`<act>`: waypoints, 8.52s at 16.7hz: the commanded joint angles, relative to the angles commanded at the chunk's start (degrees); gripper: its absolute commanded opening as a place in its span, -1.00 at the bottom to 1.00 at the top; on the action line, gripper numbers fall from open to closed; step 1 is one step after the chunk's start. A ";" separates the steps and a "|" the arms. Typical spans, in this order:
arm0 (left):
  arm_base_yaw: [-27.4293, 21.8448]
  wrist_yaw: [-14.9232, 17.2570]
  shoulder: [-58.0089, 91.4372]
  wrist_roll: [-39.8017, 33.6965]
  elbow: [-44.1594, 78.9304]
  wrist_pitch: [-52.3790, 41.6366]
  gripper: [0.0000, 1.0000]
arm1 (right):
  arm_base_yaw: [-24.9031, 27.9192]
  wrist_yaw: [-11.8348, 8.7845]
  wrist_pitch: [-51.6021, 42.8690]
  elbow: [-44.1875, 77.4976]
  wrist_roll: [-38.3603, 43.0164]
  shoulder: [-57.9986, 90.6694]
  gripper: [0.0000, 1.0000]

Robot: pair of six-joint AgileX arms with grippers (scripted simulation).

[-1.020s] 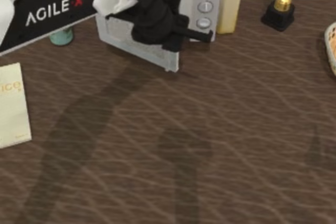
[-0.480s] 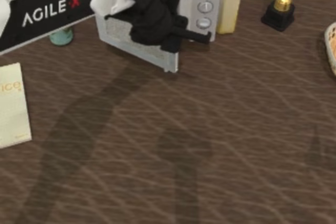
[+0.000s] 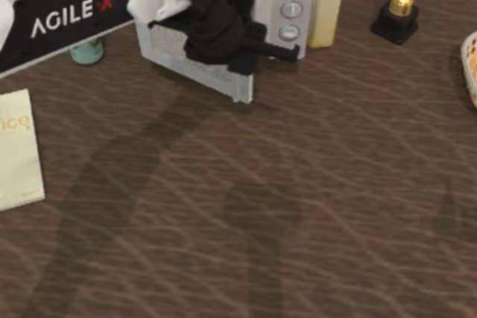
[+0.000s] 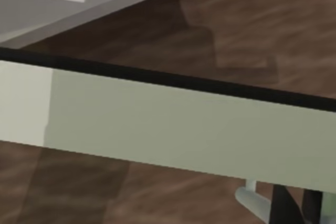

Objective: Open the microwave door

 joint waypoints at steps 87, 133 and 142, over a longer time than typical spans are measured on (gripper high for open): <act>8.00 14.54 -12.23 25.33 -16.66 3.29 -1.00 | 0.00 0.00 0.00 0.00 0.00 0.00 1.00; 12.15 20.14 -14.39 36.17 -19.06 1.16 -1.00 | 0.00 0.00 0.00 0.00 0.00 0.00 1.00; 12.15 20.14 -14.39 36.17 -19.06 1.16 -1.00 | 0.00 0.00 0.00 0.00 0.00 0.00 1.00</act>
